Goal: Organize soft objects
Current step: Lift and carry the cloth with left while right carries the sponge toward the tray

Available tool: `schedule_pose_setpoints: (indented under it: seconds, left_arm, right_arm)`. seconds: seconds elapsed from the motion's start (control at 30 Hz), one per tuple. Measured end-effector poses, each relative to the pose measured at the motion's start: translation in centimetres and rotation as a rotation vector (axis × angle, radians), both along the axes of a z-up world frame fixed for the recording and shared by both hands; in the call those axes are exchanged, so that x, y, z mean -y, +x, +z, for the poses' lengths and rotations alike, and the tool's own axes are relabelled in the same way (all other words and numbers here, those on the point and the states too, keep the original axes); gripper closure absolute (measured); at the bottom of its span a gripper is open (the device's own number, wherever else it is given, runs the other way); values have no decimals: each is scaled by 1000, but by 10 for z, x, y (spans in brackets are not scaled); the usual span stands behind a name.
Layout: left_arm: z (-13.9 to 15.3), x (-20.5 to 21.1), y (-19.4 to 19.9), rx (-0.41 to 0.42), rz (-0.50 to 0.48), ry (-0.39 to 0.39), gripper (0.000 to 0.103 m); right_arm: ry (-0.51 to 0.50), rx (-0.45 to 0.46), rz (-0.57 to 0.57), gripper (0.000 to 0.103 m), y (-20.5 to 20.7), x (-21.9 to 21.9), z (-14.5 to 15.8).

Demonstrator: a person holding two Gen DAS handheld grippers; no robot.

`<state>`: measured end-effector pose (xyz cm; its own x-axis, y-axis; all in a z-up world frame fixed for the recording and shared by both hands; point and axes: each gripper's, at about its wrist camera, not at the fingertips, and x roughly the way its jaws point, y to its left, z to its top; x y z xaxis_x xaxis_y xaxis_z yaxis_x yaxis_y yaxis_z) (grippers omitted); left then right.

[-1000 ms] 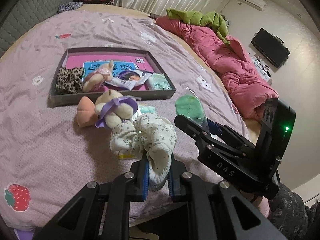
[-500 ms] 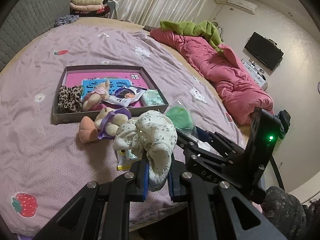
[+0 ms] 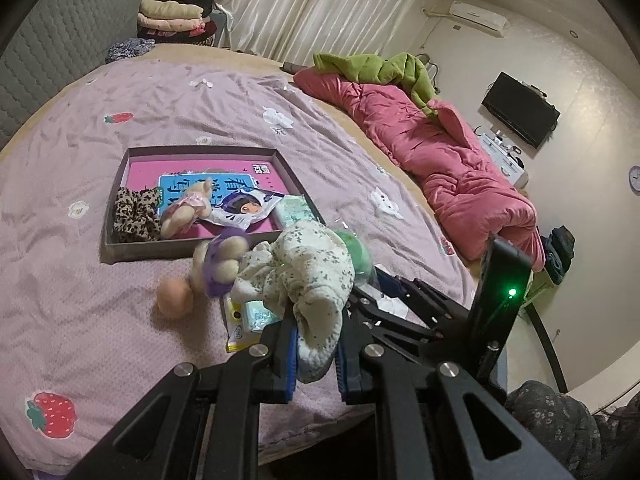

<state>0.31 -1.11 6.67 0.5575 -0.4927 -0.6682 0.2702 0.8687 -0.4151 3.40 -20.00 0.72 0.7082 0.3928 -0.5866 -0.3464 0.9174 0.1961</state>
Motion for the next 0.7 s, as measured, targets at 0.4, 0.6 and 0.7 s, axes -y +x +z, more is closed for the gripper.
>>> schedule_pose_setpoints:
  seconds: [0.4,0.6,0.7]
  left_arm:
    - [7,-17,12,25,65,3,88]
    - [13,-27,15,43,91,-7,88]
    - [15,-29,19,48,97,-3,88]
  right_arm:
    - [4,-10,-6,52,3,4,-4]
    - [8,-11,-13,52,3,6,-6]
    - [9,-9,-14,52,4,6,-5]
